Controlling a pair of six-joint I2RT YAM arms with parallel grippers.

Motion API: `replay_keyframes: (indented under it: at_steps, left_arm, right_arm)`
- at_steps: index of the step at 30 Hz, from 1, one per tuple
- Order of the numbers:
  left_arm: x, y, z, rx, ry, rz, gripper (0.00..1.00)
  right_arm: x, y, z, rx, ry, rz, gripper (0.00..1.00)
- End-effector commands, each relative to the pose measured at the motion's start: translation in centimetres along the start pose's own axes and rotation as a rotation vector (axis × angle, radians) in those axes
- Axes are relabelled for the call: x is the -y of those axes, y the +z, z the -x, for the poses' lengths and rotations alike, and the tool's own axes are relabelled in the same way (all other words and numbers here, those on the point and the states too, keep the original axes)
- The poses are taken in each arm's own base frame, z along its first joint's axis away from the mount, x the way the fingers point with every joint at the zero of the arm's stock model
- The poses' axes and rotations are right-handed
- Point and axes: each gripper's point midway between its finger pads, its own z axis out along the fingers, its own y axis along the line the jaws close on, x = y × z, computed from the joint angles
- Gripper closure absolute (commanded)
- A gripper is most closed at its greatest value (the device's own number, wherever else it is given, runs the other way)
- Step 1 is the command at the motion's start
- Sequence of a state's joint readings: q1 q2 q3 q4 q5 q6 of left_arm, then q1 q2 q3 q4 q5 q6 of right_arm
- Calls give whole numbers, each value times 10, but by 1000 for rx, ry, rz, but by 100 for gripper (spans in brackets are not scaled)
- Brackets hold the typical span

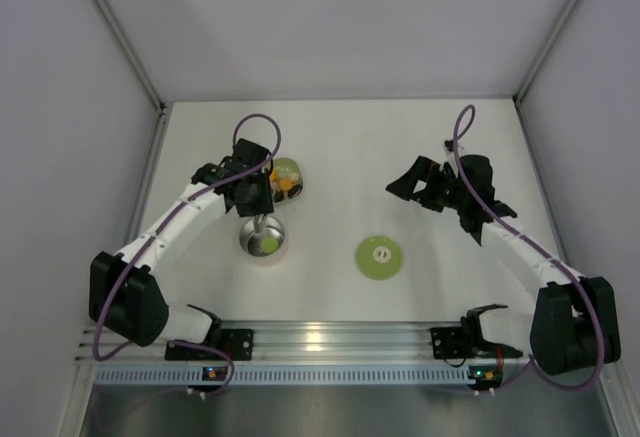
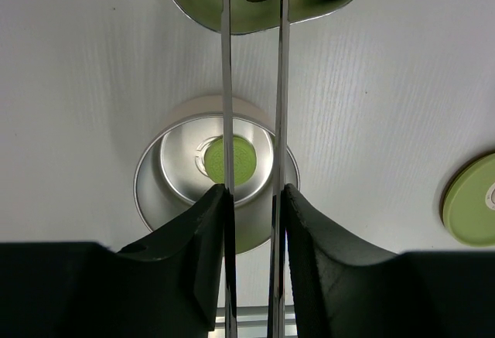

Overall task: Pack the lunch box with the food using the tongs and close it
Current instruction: Pick up the fake food from the plate.

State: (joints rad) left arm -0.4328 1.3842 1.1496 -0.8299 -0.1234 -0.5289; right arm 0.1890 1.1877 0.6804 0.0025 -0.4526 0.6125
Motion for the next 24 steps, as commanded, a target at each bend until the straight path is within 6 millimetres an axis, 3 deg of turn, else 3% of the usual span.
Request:
replay_keyframes:
  at_steps: [1, 7, 24]
  left_arm:
    - [7, 2, 11, 48, -5, -24, 63]
    - [9, -5, 16, 67, -3, -34, 74]
    - [9, -51, 40, 163, 25, -54, 78]
  right_arm:
    - [-9, 5, 0, 1, -35, 44, 1]
    - [-11, 6, 3, 4, -34, 50, 0]
    - [-13, 9, 7, 3, -32, 53, 1]
